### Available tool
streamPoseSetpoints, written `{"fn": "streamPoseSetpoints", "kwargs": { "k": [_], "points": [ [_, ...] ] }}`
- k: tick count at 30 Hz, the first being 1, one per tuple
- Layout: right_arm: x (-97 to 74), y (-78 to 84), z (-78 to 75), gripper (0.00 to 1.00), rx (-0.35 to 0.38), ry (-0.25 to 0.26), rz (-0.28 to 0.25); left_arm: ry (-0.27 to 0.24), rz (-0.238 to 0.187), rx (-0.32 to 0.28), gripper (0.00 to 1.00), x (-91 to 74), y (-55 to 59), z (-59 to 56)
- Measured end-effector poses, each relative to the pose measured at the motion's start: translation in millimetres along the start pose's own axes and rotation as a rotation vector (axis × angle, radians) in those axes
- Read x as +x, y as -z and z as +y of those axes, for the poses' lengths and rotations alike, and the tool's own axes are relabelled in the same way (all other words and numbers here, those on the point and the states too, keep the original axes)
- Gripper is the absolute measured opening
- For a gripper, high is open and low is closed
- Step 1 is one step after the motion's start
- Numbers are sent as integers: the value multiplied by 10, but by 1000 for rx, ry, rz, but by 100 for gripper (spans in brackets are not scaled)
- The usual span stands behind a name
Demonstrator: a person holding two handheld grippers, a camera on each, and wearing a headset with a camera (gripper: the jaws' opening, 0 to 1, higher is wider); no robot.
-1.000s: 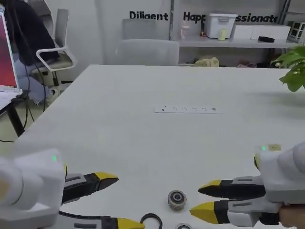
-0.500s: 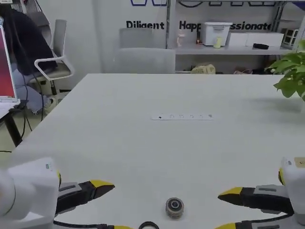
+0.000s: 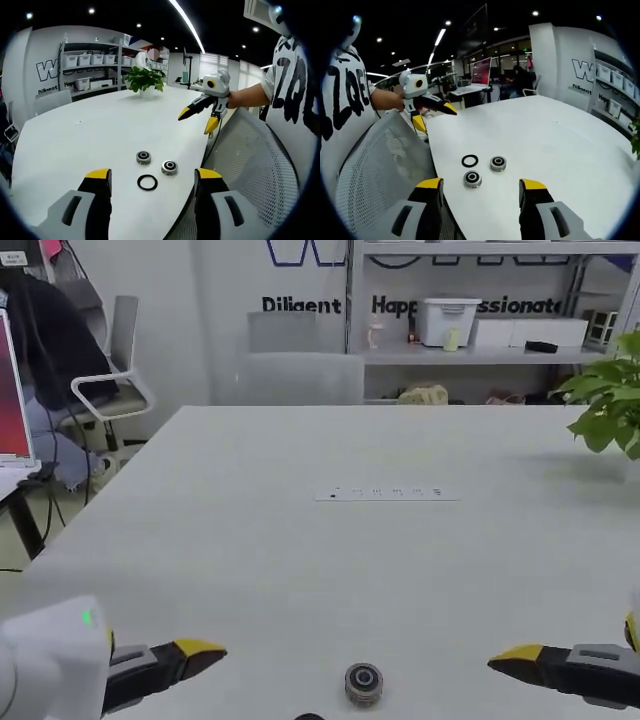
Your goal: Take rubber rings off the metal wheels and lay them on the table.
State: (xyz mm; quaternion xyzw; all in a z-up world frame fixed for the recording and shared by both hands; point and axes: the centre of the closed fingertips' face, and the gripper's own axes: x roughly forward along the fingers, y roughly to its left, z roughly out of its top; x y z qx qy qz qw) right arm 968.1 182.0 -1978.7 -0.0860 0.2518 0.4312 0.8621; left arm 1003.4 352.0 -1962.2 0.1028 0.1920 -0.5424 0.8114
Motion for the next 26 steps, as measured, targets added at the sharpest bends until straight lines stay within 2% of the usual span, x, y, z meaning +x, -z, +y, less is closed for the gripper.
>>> {"fn": "streamPoseSetpoints", "kwargs": {
  "k": [8, 26],
  "points": [
    [-39, 55, 51, 64, -3, 4, 7, -9, 3, -3, 65, -27, 8, -22],
    [-91, 95, 64, 67, -11, 14, 9, -41, 2, -7, 65, -91, -3, -16]
  ]
}}
